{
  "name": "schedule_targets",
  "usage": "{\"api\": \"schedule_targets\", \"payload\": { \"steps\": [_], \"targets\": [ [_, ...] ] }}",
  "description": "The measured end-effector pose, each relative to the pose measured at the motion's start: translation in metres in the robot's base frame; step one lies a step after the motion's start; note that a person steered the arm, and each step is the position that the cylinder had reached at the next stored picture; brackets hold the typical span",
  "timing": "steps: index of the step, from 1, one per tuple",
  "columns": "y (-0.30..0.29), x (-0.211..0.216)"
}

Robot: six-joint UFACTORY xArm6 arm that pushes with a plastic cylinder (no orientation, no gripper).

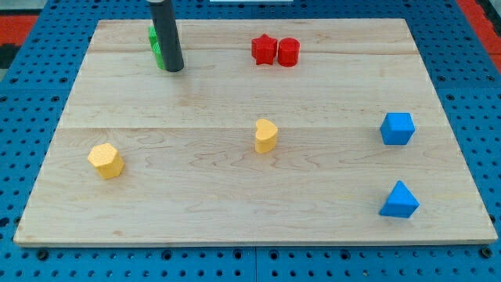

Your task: Push yellow hexagon beside yellow heart

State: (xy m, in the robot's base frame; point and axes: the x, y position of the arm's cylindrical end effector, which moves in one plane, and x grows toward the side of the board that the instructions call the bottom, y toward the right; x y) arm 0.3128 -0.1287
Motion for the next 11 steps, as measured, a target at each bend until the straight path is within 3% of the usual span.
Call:
{"api": "schedule_targets", "payload": {
  "steps": [3,4,6,7,9,10,11],
  "targets": [
    [-0.009,-0.001],
    [0.005,0.041],
    [-0.088,0.073],
    [-0.105,0.106],
    [-0.105,0.188],
    [-0.090,0.201],
    [0.006,0.187]
  ]
}}
